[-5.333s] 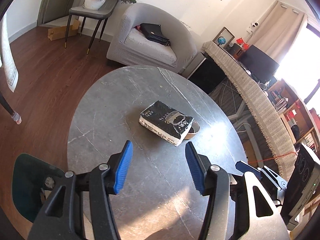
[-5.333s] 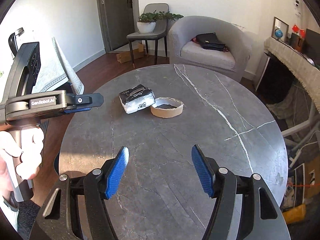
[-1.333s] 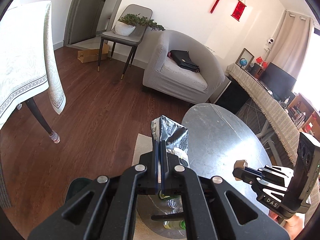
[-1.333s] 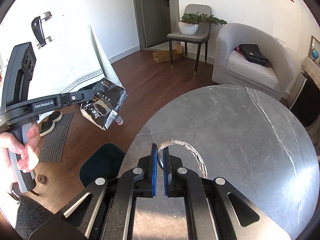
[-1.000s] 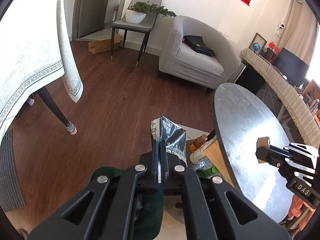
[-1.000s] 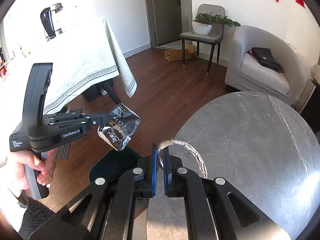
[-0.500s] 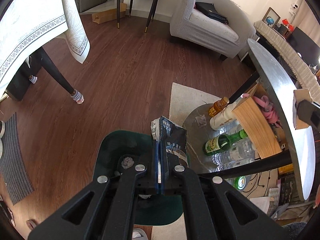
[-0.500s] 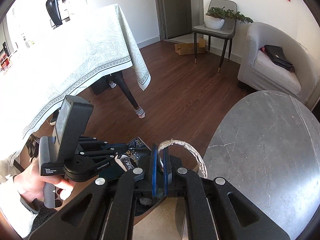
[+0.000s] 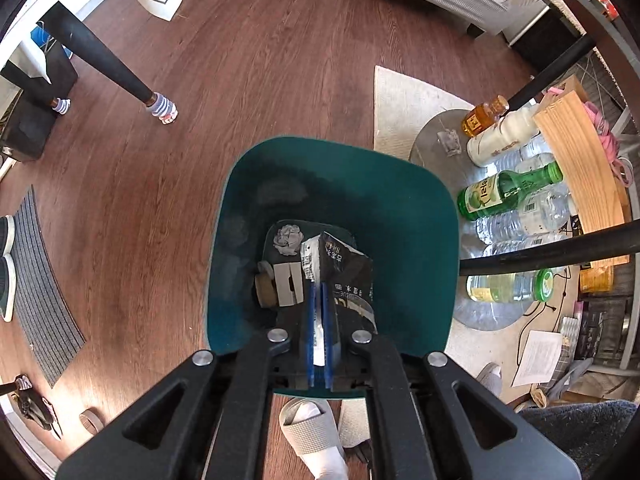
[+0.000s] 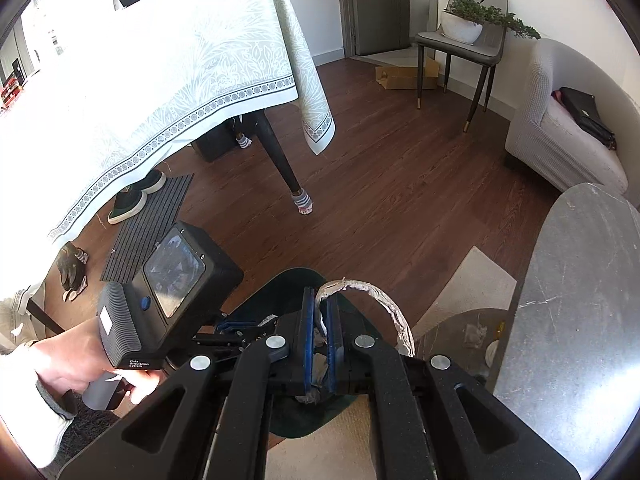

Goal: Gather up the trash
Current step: 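Carry the tissue pack and tape roll over the green bin with both grippers, then open the left gripper over the bin while the right releases the tape roll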

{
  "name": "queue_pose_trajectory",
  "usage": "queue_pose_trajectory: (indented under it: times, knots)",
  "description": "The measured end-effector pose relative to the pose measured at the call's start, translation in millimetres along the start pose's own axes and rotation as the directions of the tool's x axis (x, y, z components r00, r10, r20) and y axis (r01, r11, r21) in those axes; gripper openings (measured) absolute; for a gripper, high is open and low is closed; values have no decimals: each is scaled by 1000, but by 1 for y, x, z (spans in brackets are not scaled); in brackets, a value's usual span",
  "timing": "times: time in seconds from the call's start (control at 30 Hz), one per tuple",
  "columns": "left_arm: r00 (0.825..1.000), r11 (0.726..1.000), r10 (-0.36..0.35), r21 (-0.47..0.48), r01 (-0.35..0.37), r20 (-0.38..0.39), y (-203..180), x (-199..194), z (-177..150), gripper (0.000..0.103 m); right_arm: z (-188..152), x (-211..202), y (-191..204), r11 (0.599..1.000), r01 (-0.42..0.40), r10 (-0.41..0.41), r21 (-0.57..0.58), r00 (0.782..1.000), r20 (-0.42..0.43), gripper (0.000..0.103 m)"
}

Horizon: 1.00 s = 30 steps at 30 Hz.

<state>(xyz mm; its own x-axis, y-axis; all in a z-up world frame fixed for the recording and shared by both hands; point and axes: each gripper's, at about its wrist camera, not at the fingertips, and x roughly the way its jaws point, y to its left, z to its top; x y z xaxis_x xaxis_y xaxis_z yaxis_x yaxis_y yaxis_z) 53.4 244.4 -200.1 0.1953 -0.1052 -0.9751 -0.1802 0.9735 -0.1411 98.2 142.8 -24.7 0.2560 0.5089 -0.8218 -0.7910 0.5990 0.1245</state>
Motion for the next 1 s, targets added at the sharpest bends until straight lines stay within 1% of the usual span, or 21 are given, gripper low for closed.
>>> queue_pose_trajectory:
  times: [0.07,0.13,0.2,0.27,0.4,0.6,0.7,0.77,0.93,1.0]
  knots:
    - [1000,1000,-7,-1,7,7,4,-2,-2,12,0,10,4,1000,-8,8,-5,1000,-19,5]
    - [1000,1000,-17,0,17,18,6,-6,-3,24,-3,20,7,1000,-13,12,-12,999,-40,5]
    - [999,1000,-10,7,10,33,8,-12,-5,27,-6,31,9,1000,-16,15,-18,998,-59,5]
    - [999,1000,-9,13,8,54,8,-19,-4,36,-10,40,12,1000,-19,18,-21,997,-80,5]
    - [995,1000,-1,8,0,101,11,-35,-3,45,-19,61,14,1000,-22,19,-21,993,-118,5]
    - [984,1000,-8,11,7,179,11,-60,-1,44,-38,90,9,1000,-16,13,-15,981,-196,5]
    - [976,1000,-23,3,23,217,10,-74,2,42,-45,101,8,1000,-14,11,-11,975,-221,5]
    - [970,999,-35,7,34,239,9,-80,2,38,-49,108,8,1000,-19,17,-8,970,-243,5]
    - [965,999,-43,21,39,258,2,-90,5,24,-61,123,12,1000,-25,19,-18,957,-289,5]
    - [961,999,-45,19,42,274,2,-95,5,22,-66,129,17,999,-33,23,-28,952,-305,5]
